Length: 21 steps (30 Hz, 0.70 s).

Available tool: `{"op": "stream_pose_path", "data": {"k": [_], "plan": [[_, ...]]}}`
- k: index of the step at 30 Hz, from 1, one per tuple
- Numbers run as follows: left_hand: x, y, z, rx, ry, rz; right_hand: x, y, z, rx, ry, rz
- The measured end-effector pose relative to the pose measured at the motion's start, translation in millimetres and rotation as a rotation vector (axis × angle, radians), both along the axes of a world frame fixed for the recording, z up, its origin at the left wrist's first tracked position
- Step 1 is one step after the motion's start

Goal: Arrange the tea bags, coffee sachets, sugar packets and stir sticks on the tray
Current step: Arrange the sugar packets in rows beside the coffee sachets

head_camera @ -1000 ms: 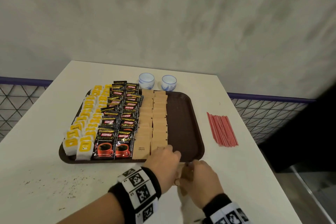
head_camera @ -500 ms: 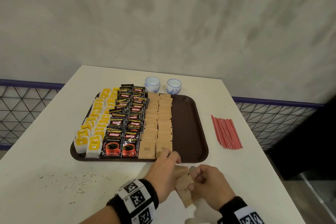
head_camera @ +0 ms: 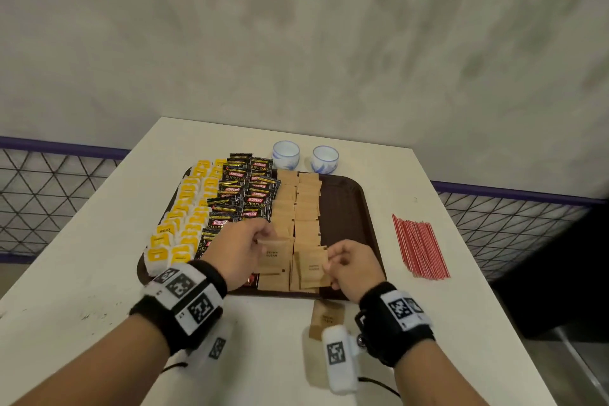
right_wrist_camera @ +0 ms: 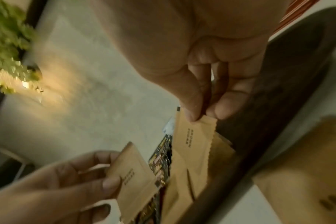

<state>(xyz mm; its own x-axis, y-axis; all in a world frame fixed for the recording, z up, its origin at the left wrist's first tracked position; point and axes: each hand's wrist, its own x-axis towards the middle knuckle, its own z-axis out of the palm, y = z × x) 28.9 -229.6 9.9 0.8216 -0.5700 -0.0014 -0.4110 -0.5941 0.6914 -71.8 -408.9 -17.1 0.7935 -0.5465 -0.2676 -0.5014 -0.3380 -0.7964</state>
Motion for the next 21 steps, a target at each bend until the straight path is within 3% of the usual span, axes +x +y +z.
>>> {"op": "stream_pose_path", "data": {"k": [5, 11, 15, 21], "plan": [[3.9, -5.5, -19.6, 0.181, 0.018, -0.067, 13.3, 10.9, -12.0, -0.079, 0.098, 0.008], [3.7, -10.1, -29.9, 0.313, -0.175, -0.121, -1.5, 7.9, 1.6, -0.194, 0.122, 0.027], [3.9, -9.4, -28.3, 0.233, -0.207, -0.135, -40.7, 11.7, 24.6, -0.323, 0.140, 0.072], [-15.4, -10.7, -19.1, 0.088, -0.203, -0.150, -72.5, 41.3, 14.4, -0.426, 0.467, 0.104]]}}
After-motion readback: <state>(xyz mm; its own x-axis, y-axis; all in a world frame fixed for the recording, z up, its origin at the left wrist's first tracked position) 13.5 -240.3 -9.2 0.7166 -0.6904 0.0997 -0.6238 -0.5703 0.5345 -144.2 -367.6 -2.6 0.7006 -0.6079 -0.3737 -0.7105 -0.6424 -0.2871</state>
